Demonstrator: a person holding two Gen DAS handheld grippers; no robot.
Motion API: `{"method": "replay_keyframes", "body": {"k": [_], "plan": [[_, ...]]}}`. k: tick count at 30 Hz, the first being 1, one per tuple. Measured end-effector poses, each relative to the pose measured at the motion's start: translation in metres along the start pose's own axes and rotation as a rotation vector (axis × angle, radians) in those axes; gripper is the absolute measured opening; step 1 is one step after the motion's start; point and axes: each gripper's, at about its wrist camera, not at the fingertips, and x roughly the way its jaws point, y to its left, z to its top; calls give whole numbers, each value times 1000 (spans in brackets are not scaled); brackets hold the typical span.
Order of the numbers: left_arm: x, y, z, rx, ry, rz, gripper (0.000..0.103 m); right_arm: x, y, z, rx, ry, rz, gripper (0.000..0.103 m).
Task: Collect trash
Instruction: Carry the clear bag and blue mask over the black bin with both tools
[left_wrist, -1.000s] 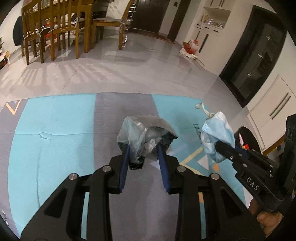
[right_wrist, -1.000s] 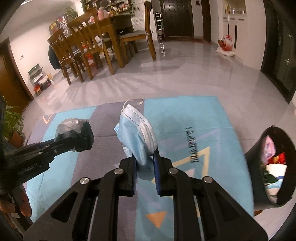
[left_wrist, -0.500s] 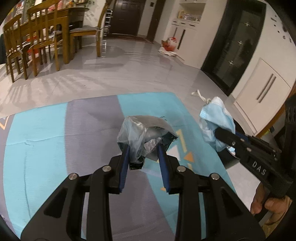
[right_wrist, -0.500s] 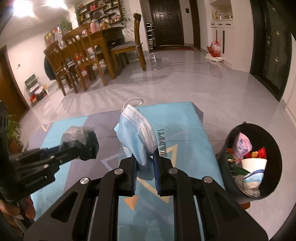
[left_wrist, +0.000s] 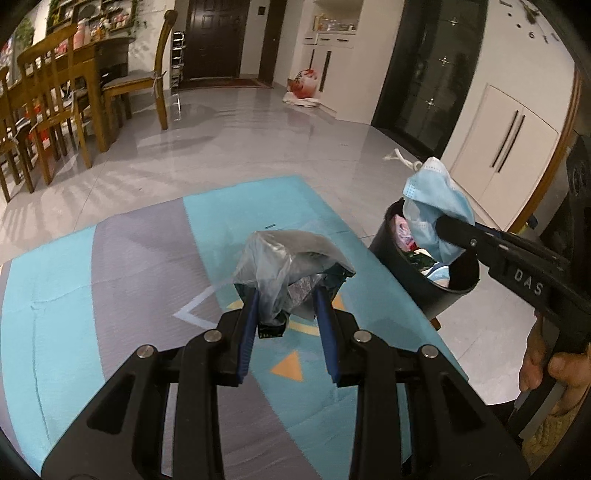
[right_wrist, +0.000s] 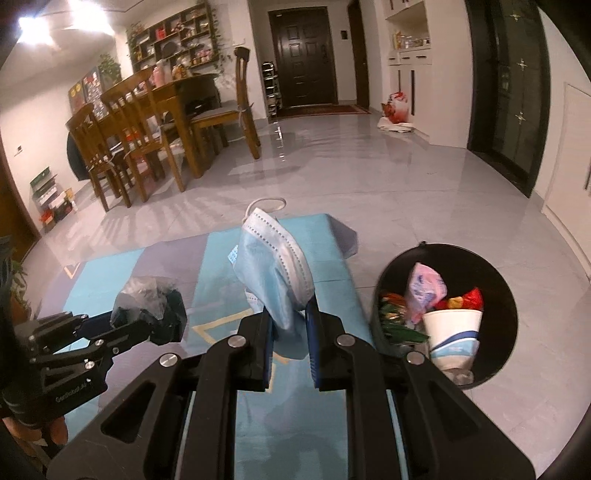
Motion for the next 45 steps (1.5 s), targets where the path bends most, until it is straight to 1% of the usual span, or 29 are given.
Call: {"method": "replay_keyframes", "body": {"k": [3,6,10,15,16,20,22,25,27,32,35,40,45], "plan": [[1,-10,5,7,-11,-5,32,-6,-16,-1,27,-13,-11,17],[6,-19,13,6,-15,-25,32,-13,-31,-3,54,-26,-15,17],[13,-47,25,49,-22,-38,32,-18,-54,-5,99,-37,-27,17],[22,-84,40,114,-44,-41,32,-21,-82,-7,138,-56,-80,17],[25,-92,43,124,-43,-46,32,-20,-90,-7,154,-55,-98,17],[40,-117,53,157,-38,-45,32,-17,-115,-10,213,-52,-122,17],[49,-128,57,178,-36,-34,33,-14,-128,-11,250,-48,-138,17],[63,-140,65,178,-31,-40,33,-14,-144,-10,299,-48,-160,17],[73,-151,69,183,-25,-44,33,-14,-151,-9,309,-50,-191,17],[96,-173,77,208,-9,-19,33,-12,-169,-10,348,-45,-224,17],[108,-181,79,210,3,-13,33,-11,-177,-12,357,-37,-243,17],[129,-193,80,207,33,-11,34,-3,-189,-15,377,-6,-254,17],[148,-203,78,234,59,-4,34,7,-194,-14,374,33,-258,17]]}}
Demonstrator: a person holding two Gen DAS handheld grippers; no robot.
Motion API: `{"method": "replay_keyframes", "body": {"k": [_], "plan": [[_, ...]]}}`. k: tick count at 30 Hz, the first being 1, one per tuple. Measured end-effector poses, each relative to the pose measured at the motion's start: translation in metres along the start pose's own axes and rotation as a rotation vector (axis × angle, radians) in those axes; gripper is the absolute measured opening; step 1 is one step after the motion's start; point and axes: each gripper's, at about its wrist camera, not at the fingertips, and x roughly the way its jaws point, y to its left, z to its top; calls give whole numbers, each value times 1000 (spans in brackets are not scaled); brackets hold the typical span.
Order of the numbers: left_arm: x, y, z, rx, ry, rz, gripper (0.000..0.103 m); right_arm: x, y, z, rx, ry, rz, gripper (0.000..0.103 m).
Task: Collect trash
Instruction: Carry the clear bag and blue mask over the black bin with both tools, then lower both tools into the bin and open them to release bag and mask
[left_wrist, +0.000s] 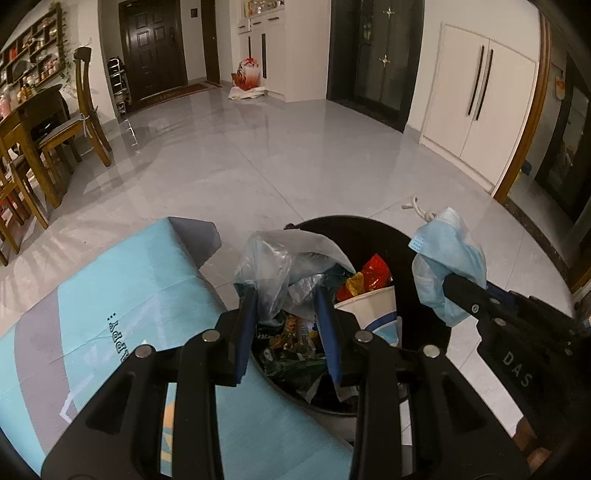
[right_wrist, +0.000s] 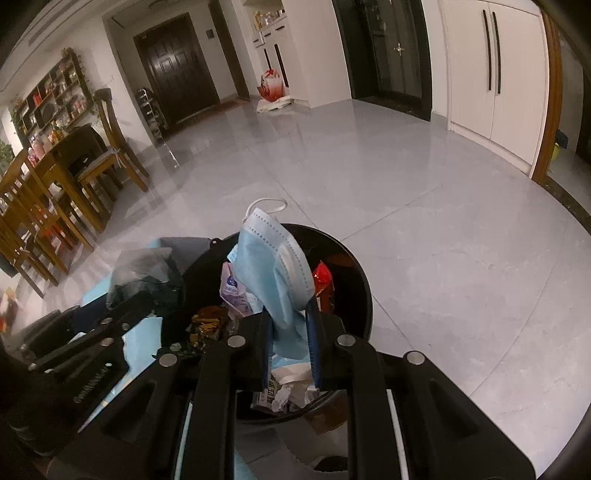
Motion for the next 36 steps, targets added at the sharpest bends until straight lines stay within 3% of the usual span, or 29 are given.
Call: {"method": "replay_keyframes", "body": {"k": [20,36], "plan": [[44,-11,-7,36,93,3,35,37,4,6,-17,134,-12,17],[66,-13,-13,44,148,13,36,52,3,4,-30,189,-26,18]]}}
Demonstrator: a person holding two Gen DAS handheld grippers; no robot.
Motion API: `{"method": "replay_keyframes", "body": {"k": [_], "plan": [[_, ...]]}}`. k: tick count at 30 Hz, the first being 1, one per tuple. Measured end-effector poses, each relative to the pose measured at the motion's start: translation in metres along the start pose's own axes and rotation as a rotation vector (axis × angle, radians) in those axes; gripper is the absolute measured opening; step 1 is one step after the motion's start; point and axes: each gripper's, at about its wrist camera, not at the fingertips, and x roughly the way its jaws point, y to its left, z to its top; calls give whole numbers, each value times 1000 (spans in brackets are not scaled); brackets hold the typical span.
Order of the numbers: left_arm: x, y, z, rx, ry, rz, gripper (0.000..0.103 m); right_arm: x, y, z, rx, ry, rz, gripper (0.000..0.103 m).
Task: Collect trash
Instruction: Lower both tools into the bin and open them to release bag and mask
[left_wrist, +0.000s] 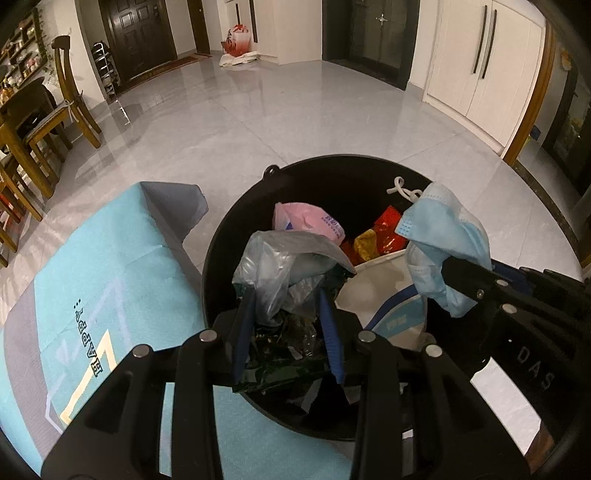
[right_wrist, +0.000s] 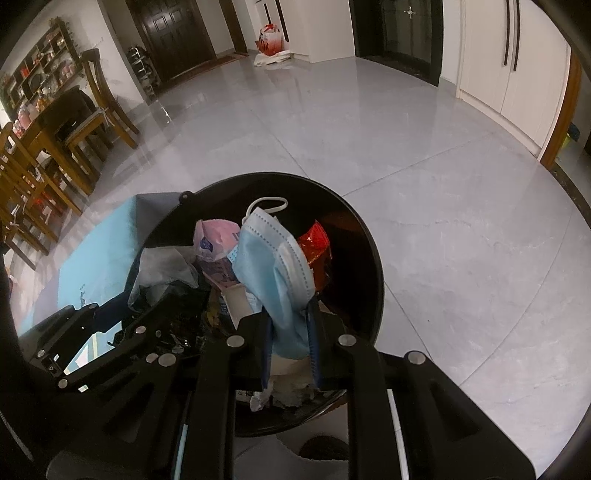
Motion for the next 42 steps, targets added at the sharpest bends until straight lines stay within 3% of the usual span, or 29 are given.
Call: {"method": "replay_keyframes", "body": {"k": [42], "plan": [[8,-2,-9,18,37,22,38,14,11,-7,-25,33,-29,23]]}}
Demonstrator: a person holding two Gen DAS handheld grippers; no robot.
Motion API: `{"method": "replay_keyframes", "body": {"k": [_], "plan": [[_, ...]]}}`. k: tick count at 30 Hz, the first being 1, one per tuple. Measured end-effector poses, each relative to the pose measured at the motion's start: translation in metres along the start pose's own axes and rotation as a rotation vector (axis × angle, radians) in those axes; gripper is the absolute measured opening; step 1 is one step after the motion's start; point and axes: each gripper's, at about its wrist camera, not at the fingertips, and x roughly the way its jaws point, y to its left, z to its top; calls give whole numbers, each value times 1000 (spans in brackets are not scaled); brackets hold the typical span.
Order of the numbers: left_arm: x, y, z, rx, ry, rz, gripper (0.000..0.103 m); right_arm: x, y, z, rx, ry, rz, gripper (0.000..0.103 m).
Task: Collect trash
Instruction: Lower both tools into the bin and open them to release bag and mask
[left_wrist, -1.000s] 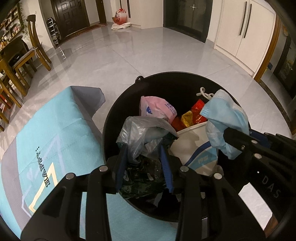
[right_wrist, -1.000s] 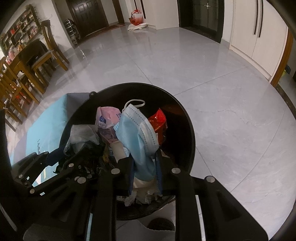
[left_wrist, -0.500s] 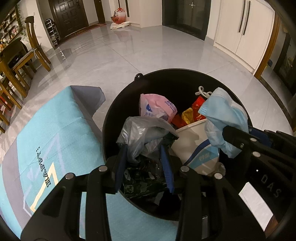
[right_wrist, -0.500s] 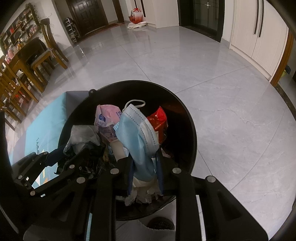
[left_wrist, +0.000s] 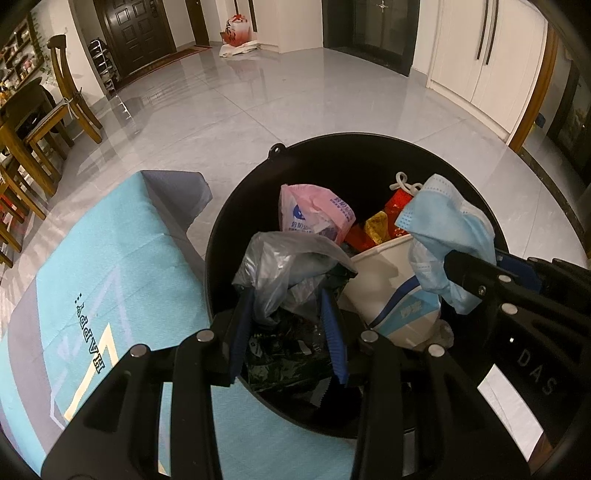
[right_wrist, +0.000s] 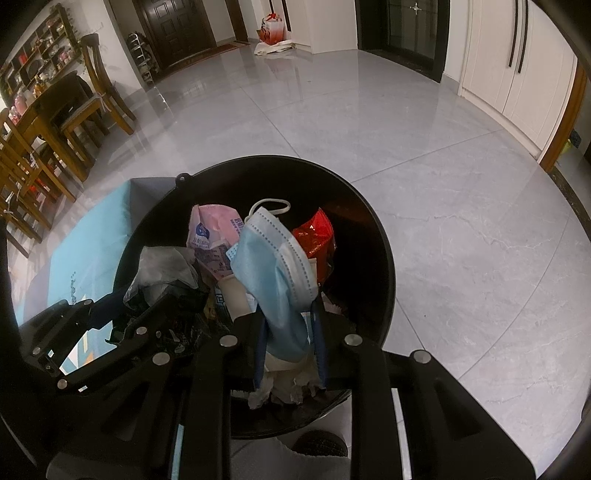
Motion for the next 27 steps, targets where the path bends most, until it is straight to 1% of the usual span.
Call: {"method": "replay_keyframes", "body": {"k": [15,27], "plan": [[-1,2,-3,23,34,7,41,9,1,-1,-1,29,-13,23],[-1,9,-2,36,51,10,43,9,4,2,-9,37,-12,24]]}}
